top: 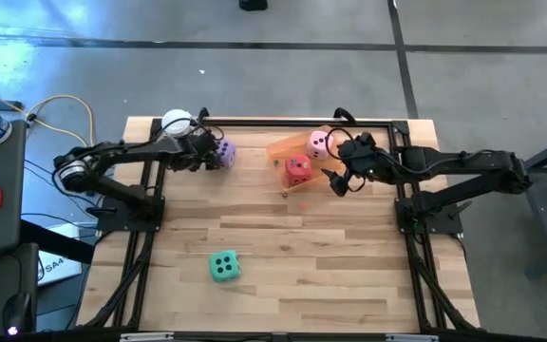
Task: Pick & Place Dice
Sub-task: Put the right small blue dice into the orange bin
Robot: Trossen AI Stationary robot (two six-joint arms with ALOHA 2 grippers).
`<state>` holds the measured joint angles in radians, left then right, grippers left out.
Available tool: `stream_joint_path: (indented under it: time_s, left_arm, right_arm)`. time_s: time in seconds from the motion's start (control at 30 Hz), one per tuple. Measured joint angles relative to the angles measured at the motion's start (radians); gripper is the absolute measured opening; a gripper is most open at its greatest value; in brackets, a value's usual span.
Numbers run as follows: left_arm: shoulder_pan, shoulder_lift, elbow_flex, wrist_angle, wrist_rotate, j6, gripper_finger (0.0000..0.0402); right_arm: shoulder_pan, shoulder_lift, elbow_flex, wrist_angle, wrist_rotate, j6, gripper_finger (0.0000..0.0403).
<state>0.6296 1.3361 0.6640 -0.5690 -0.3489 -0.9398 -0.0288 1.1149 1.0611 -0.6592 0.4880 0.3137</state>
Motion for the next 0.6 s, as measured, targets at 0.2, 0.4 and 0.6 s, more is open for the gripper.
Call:
stream_joint_path:
  time_s: [0.2, 0.4, 0.6]
  left_arm:
    - [0.035, 0.089, 0.004, 0.014, -0.003, -0.008, 0.0305]
    - [0.036, 0.113, 0.004, 0.073, -0.054, -0.006, 0.0305]
    - [0.043, 0.116, 0.001, 0.117, -0.102, 0.026, 0.0305]
  right_arm:
    - [0.000, 0.000, 0.000, -0.009, 0.000, 0.002, 0.0400]
    - [0.000, 0.000, 0.000, -0.008, 0.004, 0.003, 0.0400]
    - [-0.017, 0.000, 0.000, -0.007, 0.004, 0.003, 0.0400]
